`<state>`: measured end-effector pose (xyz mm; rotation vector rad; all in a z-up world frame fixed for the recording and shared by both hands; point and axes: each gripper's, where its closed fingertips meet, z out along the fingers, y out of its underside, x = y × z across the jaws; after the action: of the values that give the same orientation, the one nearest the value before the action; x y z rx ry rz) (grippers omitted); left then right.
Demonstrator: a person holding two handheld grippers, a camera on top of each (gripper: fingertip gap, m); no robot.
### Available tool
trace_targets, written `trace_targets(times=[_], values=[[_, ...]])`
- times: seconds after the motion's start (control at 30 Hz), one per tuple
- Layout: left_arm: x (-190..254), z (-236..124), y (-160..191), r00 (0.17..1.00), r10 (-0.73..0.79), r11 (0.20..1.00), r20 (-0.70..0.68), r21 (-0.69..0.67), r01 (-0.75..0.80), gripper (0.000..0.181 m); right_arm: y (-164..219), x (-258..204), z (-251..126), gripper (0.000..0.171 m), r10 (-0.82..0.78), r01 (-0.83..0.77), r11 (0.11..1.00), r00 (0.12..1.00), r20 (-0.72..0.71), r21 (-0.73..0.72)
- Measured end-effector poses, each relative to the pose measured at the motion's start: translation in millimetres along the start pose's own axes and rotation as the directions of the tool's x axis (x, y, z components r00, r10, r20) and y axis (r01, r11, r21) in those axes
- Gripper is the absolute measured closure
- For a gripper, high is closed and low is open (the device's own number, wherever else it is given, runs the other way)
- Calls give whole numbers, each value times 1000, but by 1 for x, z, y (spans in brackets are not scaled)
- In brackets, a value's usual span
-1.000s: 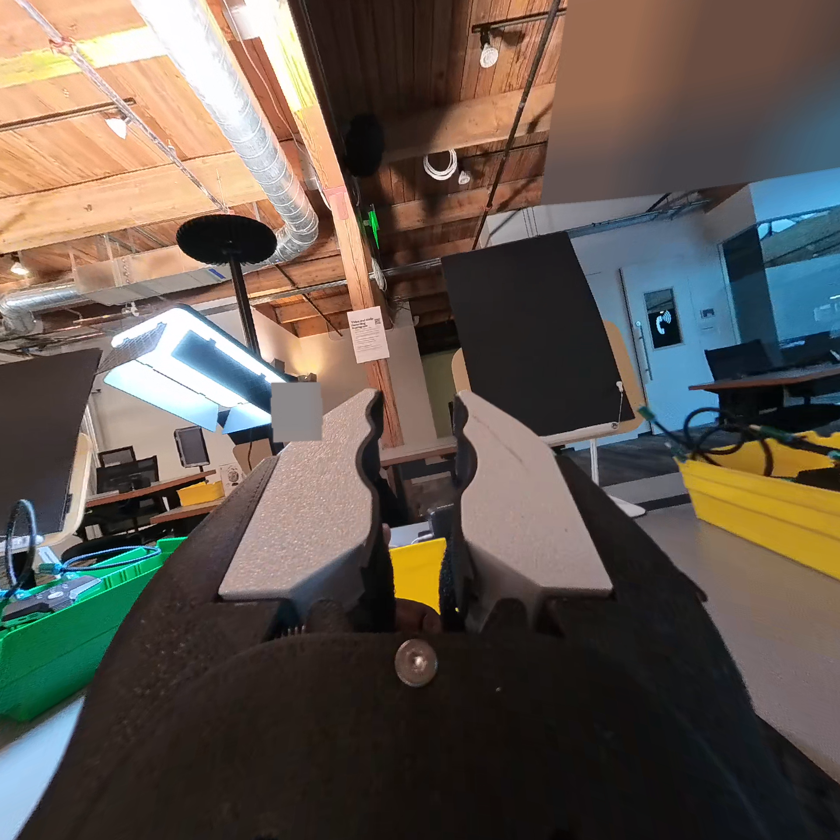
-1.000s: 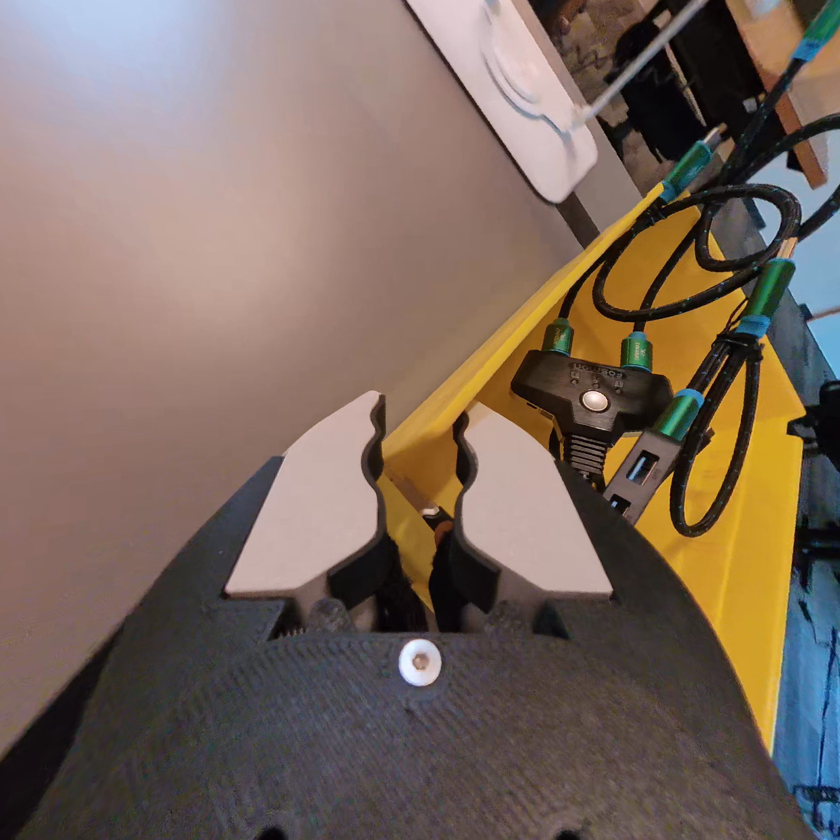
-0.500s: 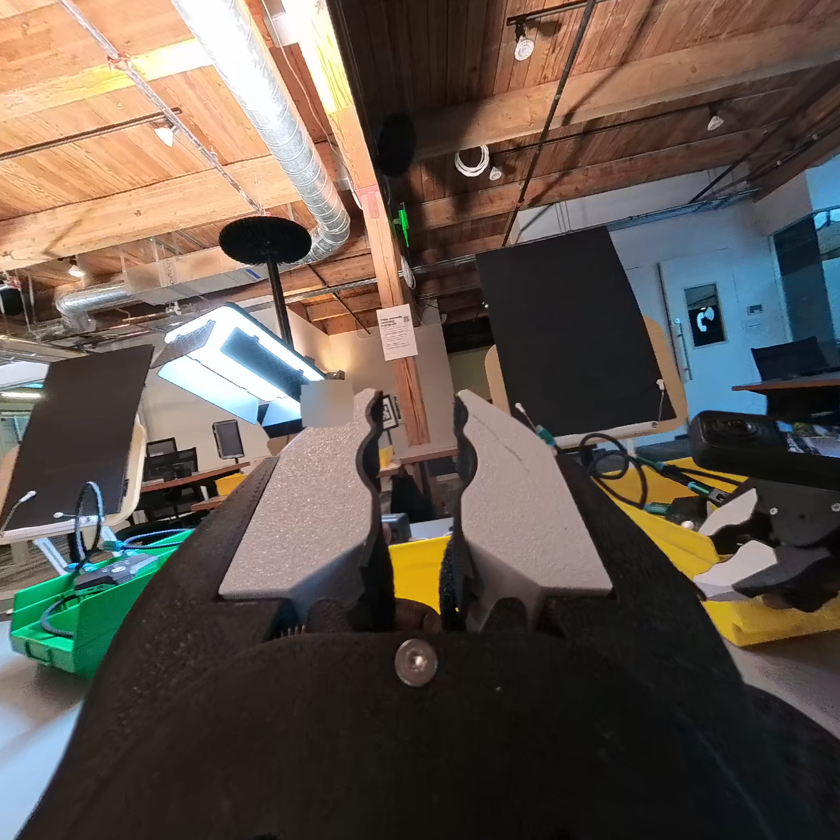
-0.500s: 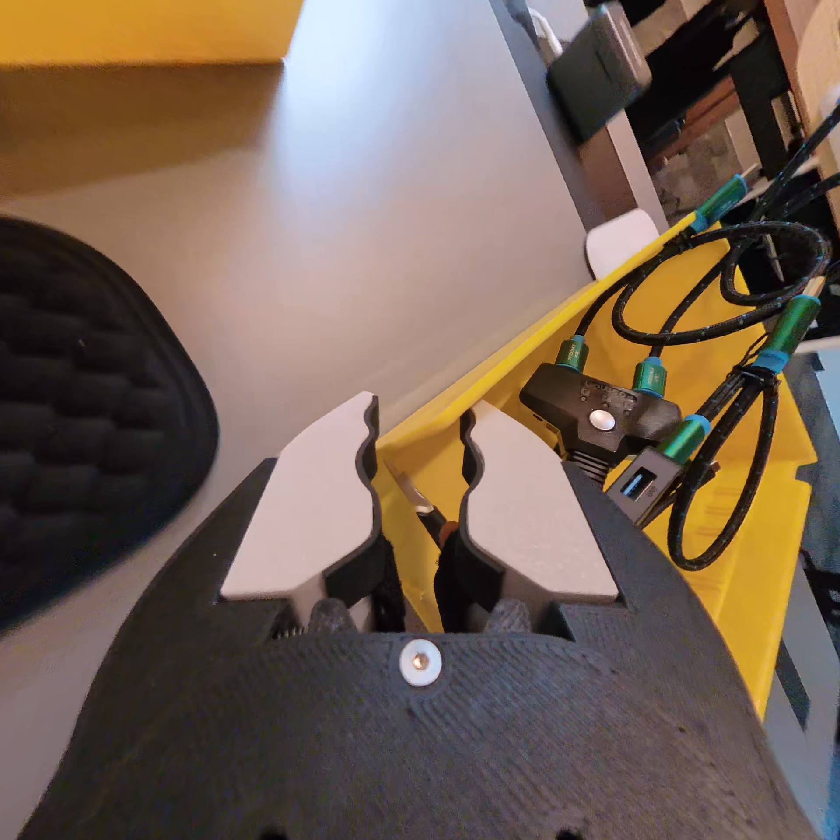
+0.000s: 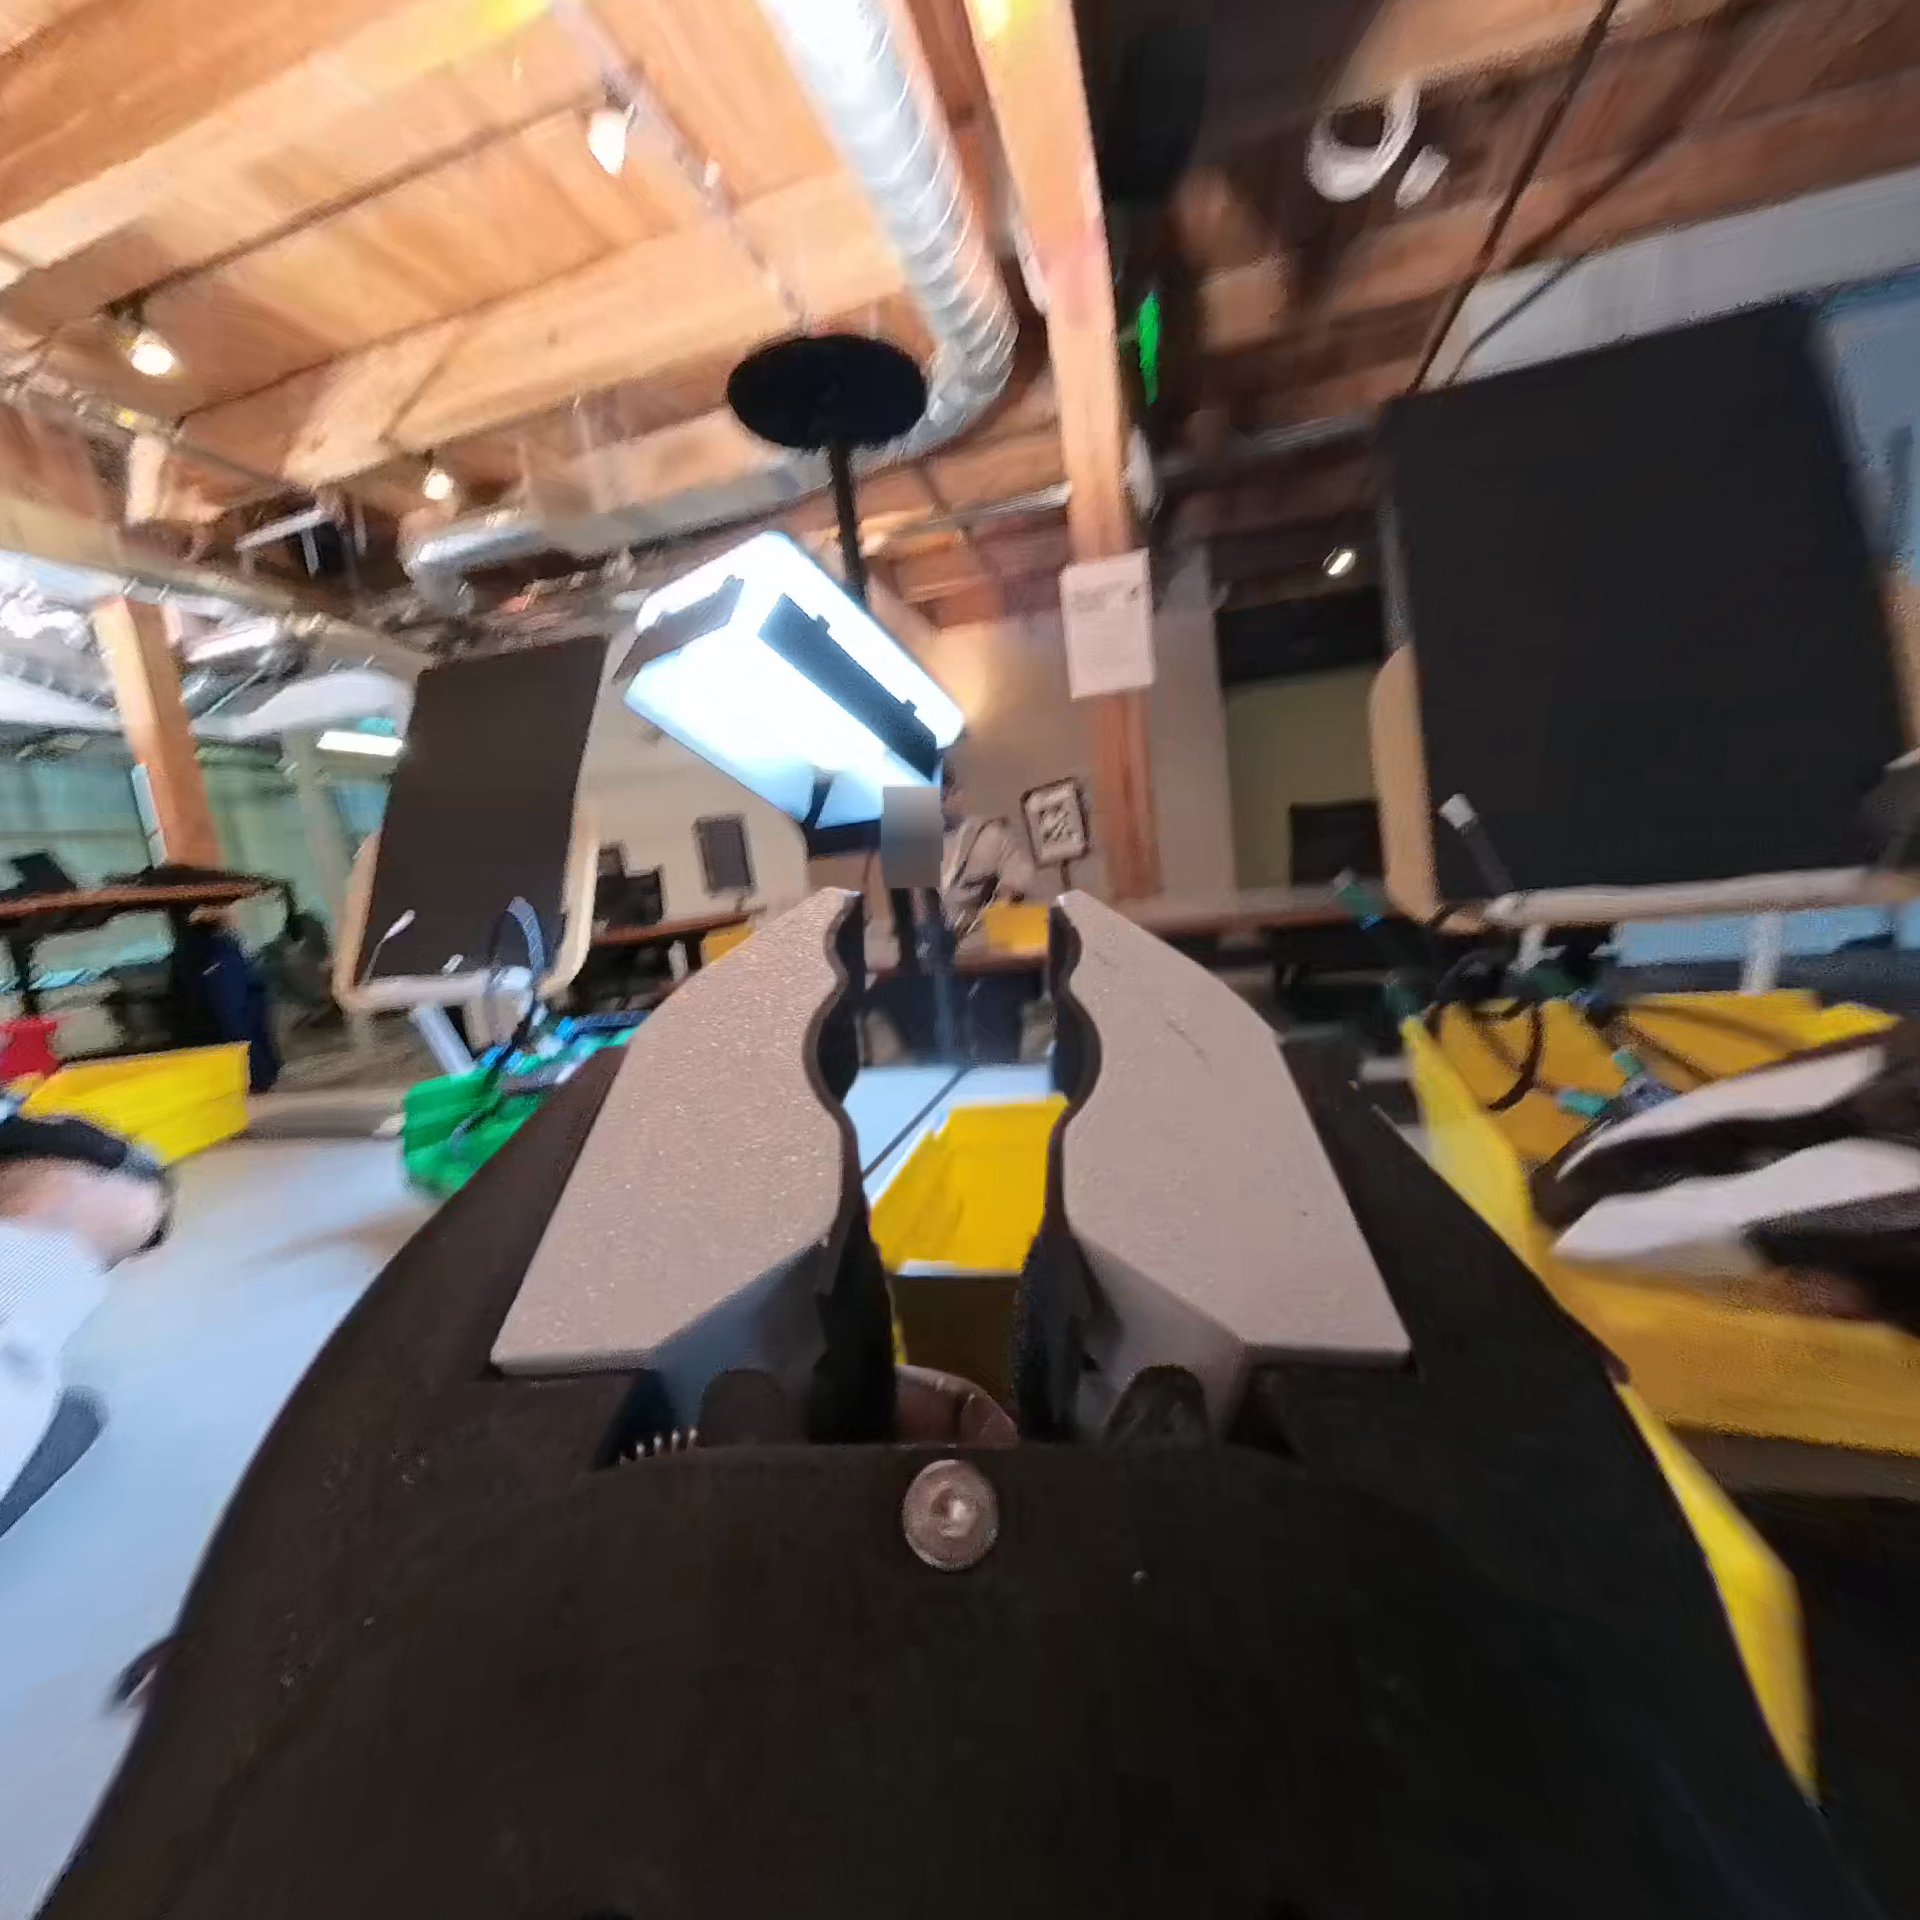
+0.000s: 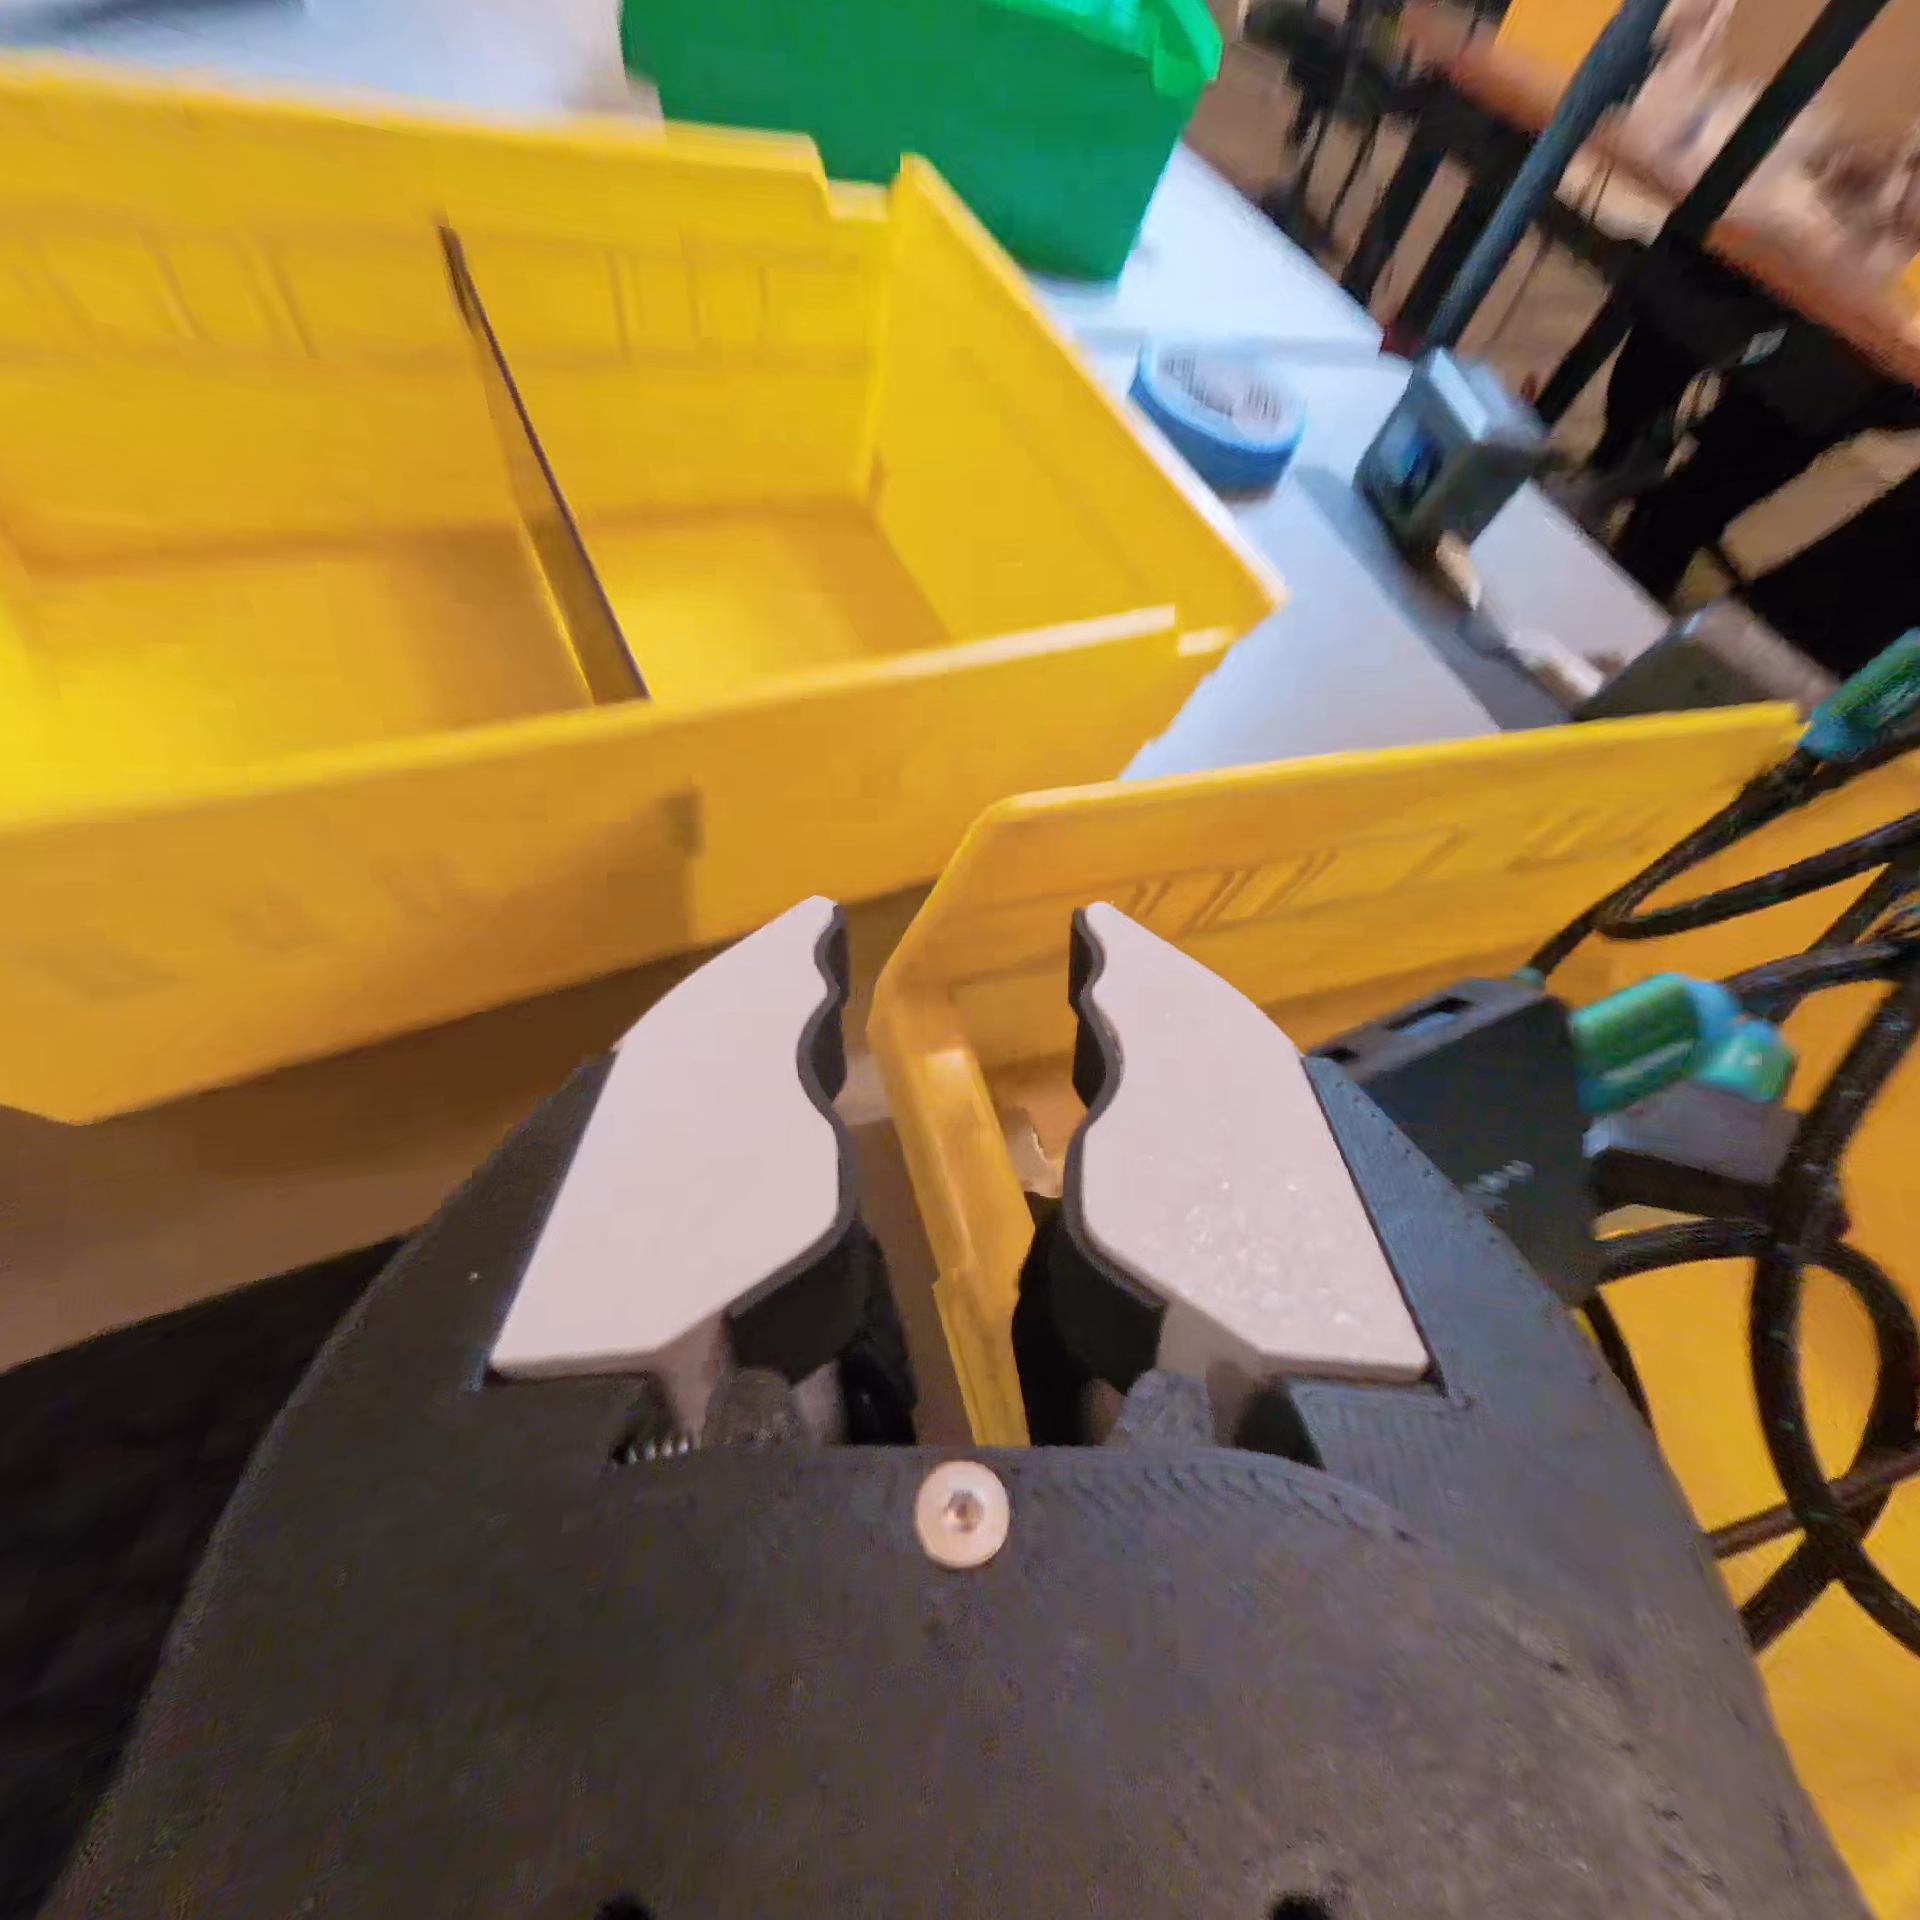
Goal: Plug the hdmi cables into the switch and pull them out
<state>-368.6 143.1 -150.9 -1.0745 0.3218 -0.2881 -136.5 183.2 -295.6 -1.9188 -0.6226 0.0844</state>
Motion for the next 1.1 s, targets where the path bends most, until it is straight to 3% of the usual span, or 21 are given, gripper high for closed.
trace_targets(times=[0.17,0.3,0.37,0.4,0.43,0.47,0.53,0.57,0.63,0.73,0.77,0.87,0.97,1.1], values=[[-42,-3,93,995,-56,928,78,-365,80,114,-44,-26,-40,117,-16,3,964,999,45,267],[-42,-15,167,988,-146,804,57,-574,152,115,-44,-87,-56,93,6,-77,954,971,238,291],[-36,-16,171,983,-180,798,28,-580,162,124,-27,-110,-51,76,-12,-51,973,962,271,225],[-32,-19,170,981,-196,783,12,-601,163,139,-18,-118,-48,67,-13,-41,981,960,280,188],[-25,-25,171,973,-230,747,-26,-645,159,155,-10,-125,-44,59,-6,-40,987,957,292,153],[-14,-33,171,955,-289,695,-71,-702,158,159,-2,-132,-40,54,6,-46,992,950,311,120],[-2,-46,170,933,-339,622,-121,-773,125,154,10,-139,-34,46,18,-37,998,947,319,52],[-8,-44,169,951,-290,634,-103,-765,111,143,10,-137,-33,43,14,-31,998,954,299,50],[-19,-31,164,979,-193,712,-72,-697,89,124,3,-129,-34,48,30,-53,995,968,248,84],[-1,-18,173,961,-246,749,-127,-654,106,119,8,-120,-29,68,64,-77,995,980,190,62],[0,-15,180,961,-260,731,-95,-670,132,123,12,-120,-26,78,60,-68,997,982,181,37],[1,-18,181,974,-190,710,-122,-702,51,168,14,-115,-20,98,60,-60,998,990,126,-7],[-2,-24,178,987,-11,663,-160,-740,-113,172,16,-106,-19,116,-17,18,1000,998,68,-25],[-2,-17,145,986,77,713,-148,-683,-158,174,12,-102,-25,124,-70,70,997,997,21,21]])
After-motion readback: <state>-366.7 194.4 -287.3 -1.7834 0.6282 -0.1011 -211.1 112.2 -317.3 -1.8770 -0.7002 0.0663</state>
